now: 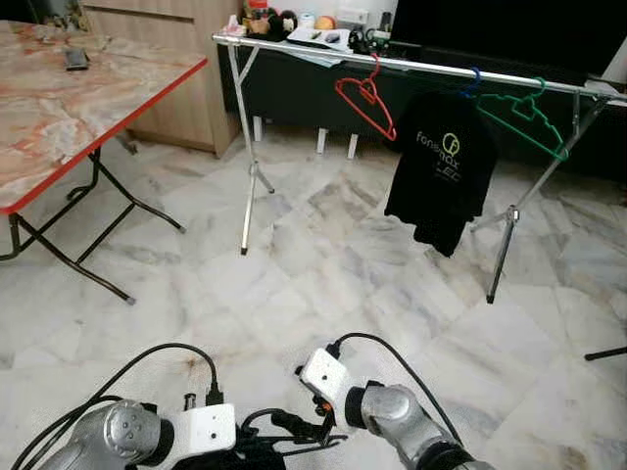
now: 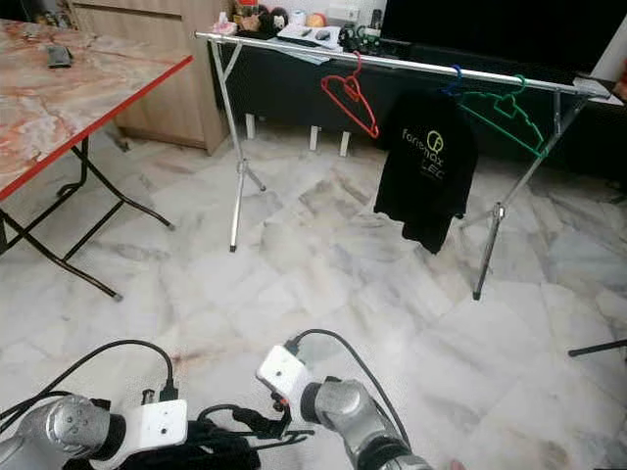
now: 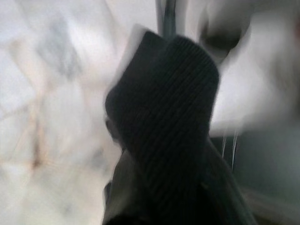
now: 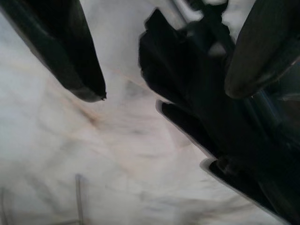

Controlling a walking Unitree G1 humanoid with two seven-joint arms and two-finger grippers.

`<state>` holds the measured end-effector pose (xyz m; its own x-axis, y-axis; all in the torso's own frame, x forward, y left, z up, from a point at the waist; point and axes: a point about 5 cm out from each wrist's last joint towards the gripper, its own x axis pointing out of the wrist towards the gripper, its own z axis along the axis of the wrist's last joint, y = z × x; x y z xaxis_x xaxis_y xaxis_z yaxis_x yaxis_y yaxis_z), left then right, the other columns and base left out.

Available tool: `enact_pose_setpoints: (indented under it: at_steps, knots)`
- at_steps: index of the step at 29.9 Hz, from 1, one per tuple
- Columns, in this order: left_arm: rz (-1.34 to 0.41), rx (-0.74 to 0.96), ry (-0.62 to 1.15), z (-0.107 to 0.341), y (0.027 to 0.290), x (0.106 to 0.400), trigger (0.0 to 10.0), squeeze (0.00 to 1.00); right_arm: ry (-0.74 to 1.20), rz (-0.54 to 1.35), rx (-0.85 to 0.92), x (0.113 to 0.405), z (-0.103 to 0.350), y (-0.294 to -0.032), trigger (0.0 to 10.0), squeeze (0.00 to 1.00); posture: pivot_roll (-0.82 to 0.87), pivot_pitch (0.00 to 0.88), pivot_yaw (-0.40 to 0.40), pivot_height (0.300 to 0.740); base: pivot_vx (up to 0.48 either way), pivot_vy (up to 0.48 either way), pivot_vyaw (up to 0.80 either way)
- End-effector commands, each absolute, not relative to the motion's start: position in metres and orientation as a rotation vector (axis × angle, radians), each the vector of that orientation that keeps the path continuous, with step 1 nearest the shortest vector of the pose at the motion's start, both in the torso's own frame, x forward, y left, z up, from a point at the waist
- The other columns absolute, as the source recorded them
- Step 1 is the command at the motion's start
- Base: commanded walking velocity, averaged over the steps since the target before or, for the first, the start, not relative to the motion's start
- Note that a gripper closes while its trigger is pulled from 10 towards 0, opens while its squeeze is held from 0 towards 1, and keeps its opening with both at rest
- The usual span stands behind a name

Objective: Hang hanger

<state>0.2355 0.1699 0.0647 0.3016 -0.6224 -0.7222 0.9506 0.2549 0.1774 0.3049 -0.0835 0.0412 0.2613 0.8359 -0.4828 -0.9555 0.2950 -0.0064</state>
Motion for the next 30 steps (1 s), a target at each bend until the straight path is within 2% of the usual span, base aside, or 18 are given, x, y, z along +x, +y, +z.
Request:
enact_pose_setpoints:
  at_steps: [1,2,9,20,24,26,30]
  knots:
    - [-1.133,0.559,0.468,0.083,0.161,0.247,10.0,0.0,0.349,1.319,-0.338,0.319,0.068,-0.096,10.0,0.0,0.17,0.1,-0.063,0.74,0.0,0.0,0.0]
    - [-1.102,0.462,0.424,0.085,0.155,0.256,10.0,0.0,0.291,1.341,-0.366,0.329,0.089,-0.107,10.0,0.0,0.15,0.091,-0.063,0.74,0.0,0.0,0.0]
    - [-1.098,0.428,0.424,0.08,0.146,0.261,10.0,0.0,0.232,1.392,-0.35,0.34,0.116,-0.118,10.0,0.0,0.14,0.076,-0.065,0.74,0.0,0.0,0.0]
    - [-0.977,0.523,0.37,0.082,0.15,0.284,10.0,0.0,0.409,1.54,-0.507,0.331,0.109,-0.139,10.0,0.0,0.14,0.067,-0.072,0.74,0.0,0.0,0.0]
    - [-0.984,0.555,0.369,0.084,0.151,0.285,10.0,0.0,0.424,1.532,-0.594,0.331,0.107,-0.139,10.0,0.0,0.14,0.074,-0.075,0.74,0.0,0.0,0.0]
    - [-1.01,0.567,0.361,0.087,0.149,0.283,10.0,0.0,0.406,1.452,-0.642,0.337,0.107,-0.136,10.0,0.0,0.15,0.08,-0.076,0.74,0.0,0.0,0.0]
    - [-1.039,0.585,0.35,0.089,0.147,0.281,10.0,0.0,0.369,1.416,-0.653,0.34,0.11,-0.132,10.0,0.0,0.15,0.086,-0.076,0.74,0.0,0.0,0.0]
